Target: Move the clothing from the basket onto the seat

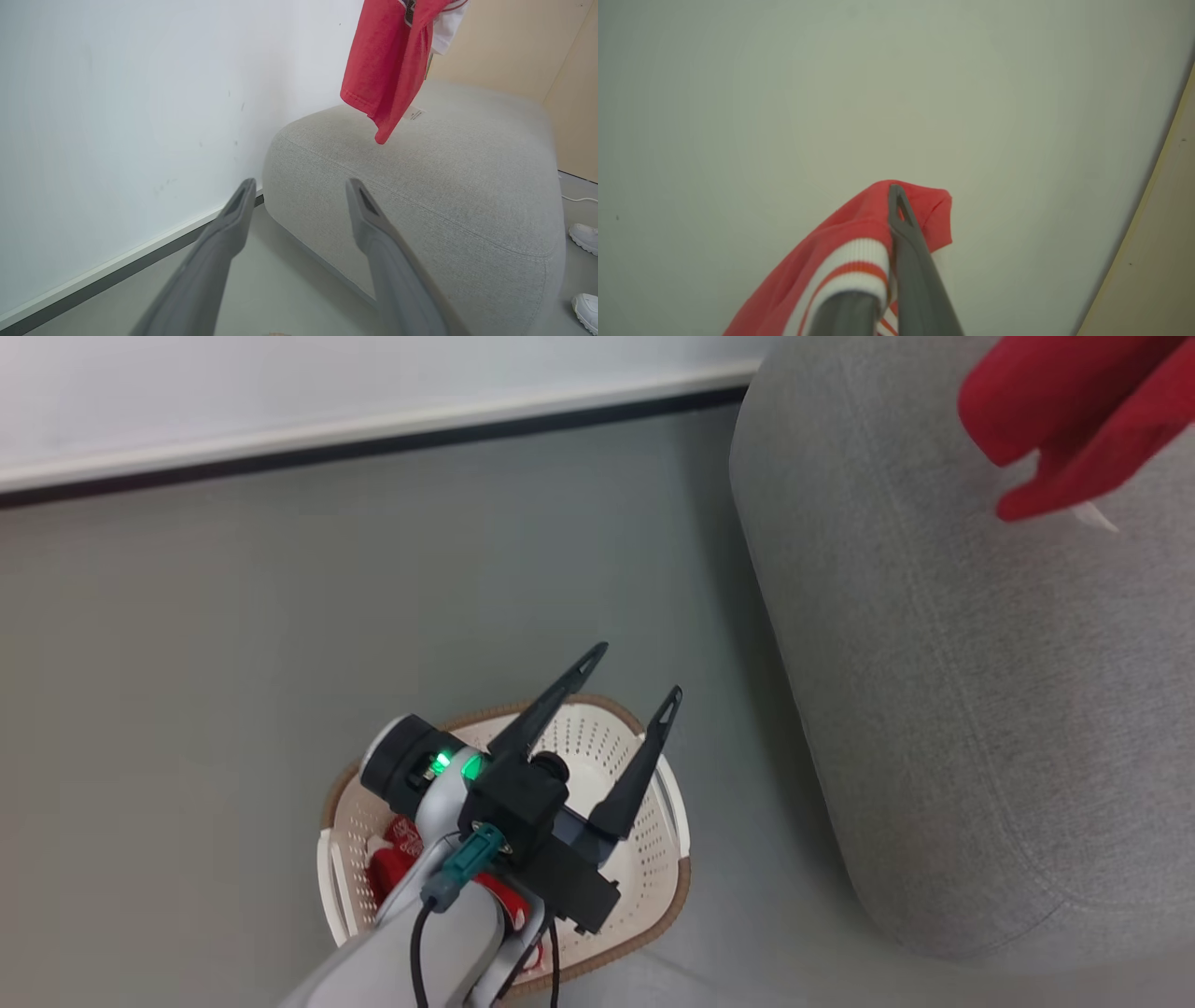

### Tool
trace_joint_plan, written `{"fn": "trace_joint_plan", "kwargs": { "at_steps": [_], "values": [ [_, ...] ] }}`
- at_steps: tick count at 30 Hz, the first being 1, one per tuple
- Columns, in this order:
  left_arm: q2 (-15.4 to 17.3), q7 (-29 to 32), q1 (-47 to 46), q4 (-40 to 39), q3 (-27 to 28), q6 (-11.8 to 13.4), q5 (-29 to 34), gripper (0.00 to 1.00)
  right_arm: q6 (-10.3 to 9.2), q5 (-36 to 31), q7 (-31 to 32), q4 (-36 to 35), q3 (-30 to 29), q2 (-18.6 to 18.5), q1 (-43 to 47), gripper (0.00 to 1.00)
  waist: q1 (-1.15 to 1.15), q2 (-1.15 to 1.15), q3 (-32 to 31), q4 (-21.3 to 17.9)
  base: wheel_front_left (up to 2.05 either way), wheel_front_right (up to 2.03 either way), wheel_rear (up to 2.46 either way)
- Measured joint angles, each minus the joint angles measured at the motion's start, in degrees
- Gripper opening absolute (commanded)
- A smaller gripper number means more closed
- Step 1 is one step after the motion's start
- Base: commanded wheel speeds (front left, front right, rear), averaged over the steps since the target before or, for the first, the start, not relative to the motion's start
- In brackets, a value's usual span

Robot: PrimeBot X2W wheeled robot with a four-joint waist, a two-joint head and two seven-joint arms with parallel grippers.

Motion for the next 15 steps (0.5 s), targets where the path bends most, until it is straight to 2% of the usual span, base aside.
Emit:
{"fn": "trace_joint_plan", "kwargs": {
  "at_steps": [10, 15],
  "values": [
    [1.3, 1.2, -4.6, -3.0, 1.2, 0.0, 2.7, 1.0, -0.02, 2.1, -3.1, 7.5, -1.4, 1.2, 0.0, 0.0, 0.0, 0.0, 7.4, -1.7, 0.0, 0.0, 0.0],
    [1.2, 1.9, -5.2, -3.1, 0.9, 0.0, 3.4, 1.0, -0.02, 3.0, -4.6, 12.2, -0.9, 3.6, 5.9, 0.0, 0.0, 0.01, 10.0, -2.7, 0.0, 0.0, 0.0]
  ]
}}
